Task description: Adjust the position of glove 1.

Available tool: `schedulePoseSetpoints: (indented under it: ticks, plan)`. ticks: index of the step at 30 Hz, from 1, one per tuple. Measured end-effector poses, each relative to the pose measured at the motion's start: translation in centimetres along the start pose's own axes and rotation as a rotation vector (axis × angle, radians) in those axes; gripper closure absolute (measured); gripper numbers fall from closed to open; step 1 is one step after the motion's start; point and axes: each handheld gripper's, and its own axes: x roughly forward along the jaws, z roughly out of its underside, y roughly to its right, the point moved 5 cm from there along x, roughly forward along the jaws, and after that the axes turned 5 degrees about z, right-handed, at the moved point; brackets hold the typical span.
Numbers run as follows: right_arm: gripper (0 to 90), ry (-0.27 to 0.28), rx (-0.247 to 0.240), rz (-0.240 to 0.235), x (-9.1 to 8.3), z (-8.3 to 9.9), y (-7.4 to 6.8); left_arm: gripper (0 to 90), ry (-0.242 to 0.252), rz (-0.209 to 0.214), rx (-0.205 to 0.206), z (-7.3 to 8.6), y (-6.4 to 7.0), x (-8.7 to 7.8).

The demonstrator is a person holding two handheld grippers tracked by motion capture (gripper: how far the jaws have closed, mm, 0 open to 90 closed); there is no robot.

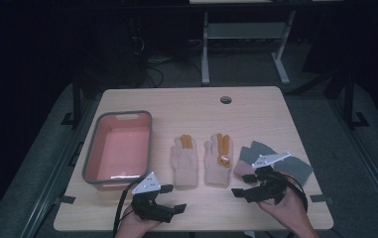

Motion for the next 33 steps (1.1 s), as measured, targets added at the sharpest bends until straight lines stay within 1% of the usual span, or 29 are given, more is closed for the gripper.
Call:
schedulePoseSetpoints:
  ticks: [2, 3, 4, 6, 7, 9, 10, 11, 12, 13, 15, 16, 18, 20, 22, 23, 26, 27, 28, 29, 30, 33]
  plan:
    - [30.4, -0.006, -0.011, 0.0, 0.2, -0.6, 0.0, 17.7, 0.001, -0.003, 0.005, -0.1, 0.1, 0.0]
    - [30.4, -0.015, -0.016, -0.003, 0.3, -1.2, 0.0, 17.7, 0.002, -0.003, 0.003, -0.1, 0.1, 0.0]
    - [30.4, -0.015, -0.016, -0.003, 0.3, -1.2, 0.0, 17.7, 0.004, -0.002, 0.003, -0.1, 0.1, 0.0]
    - [30.3, -0.018, -0.029, -0.011, 0.5, -2.1, -0.3, 17.8, 0.005, -0.004, 0.009, -0.1, 0.1, 0.1]
    - [30.3, -0.018, -0.029, -0.011, 0.5, -2.1, -0.3, 17.8, 0.003, -0.002, 0.008, -0.1, 0.1, 0.1]
    - [30.0, -0.018, -0.045, -0.015, 0.7, -2.9, -0.4, 17.7, 0.002, -0.002, 0.006, 0.0, 0.1, 0.1]
    - [30.0, -0.018, -0.045, -0.015, 0.7, -2.9, -0.4, 17.7, 0.0, -0.001, 0.006, 0.0, 0.2, 0.1]
    - [29.9, -0.021, -0.054, -0.018, 0.8, -3.3, -0.4, 17.8, -0.001, -0.001, 0.01, 0.0, 0.2, 0.1]
    - [29.9, -0.021, -0.054, -0.018, 0.8, -3.3, -0.4, 17.8, -0.001, -0.004, 0.016, 0.0, 0.2, 0.0]
    - [29.8, -0.03, -0.062, -0.014, 0.9, -3.7, -0.4, 17.7, 0.0, -0.007, 0.025, -0.1, 0.2, 0.0]
    - [29.8, -0.033, -0.062, -0.016, 0.9, -3.9, -0.3, 17.7, 0.004, -0.009, 0.025, -0.2, 0.2, 0.0]
    - [30.3, -0.042, -0.064, -0.013, 1.1, -4.3, -0.2, 17.7, 0.002, -0.011, 0.027, -0.2, 0.2, 0.0]
    - [30.8, -0.04, -0.063, -0.017, 1.3, -4.5, -0.1, 17.7, -0.004, -0.019, 0.035, -0.1, 0.2, 0.0]
    - [30.8, -0.06, -0.077, 0.002, 1.9, -4.8, 0.2, 17.7, -0.004, -0.022, 0.04, -0.1, 0.1, -0.1]
    - [30.8, -0.065, -0.075, 0.006, 2.0, -5.0, 0.3, 17.7, -0.002, -0.022, 0.036, -0.1, 0.1, -0.1]
    - [30.8, -0.066, -0.086, 0.015, 2.3, -5.5, 0.5, 17.7, 0.002, -0.025, 0.03, -0.1, 0.0, 0.0]
    - [31.0, -0.072, -0.09, 0.023, 2.7, -6.0, 0.8, 17.7, 0.002, -0.026, 0.022, -0.1, 0.0, 0.0]
    - [31.2, -0.074, -0.089, 0.022, 3.1, -6.5, 1.2, 17.7, 0.001, -0.026, 0.025, -0.1, 0.0, 0.0]
    - [31.2, -0.074, -0.089, 0.022, 3.1, -6.5, 1.2, 17.7, 0.001, -0.026, 0.026, -0.1, 0.0, 0.0]
    - [31.9, -0.078, -0.1, 0.032, 3.3, -6.7, 1.3, 17.7, 0.0, -0.027, 0.026, -0.1, 0.0, 0.0]
    - [32.5, -0.085, -0.093, 0.036, 3.7, -7.0, 1.5, 17.7, 0.001, -0.027, 0.026, -0.1, 0.0, 0.0]
    - [32.7, -0.101, -0.103, 0.045, 4.2, -7.4, 1.8, 17.7, -0.001, -0.025, 0.027, -0.1, 0.0, 0.1]
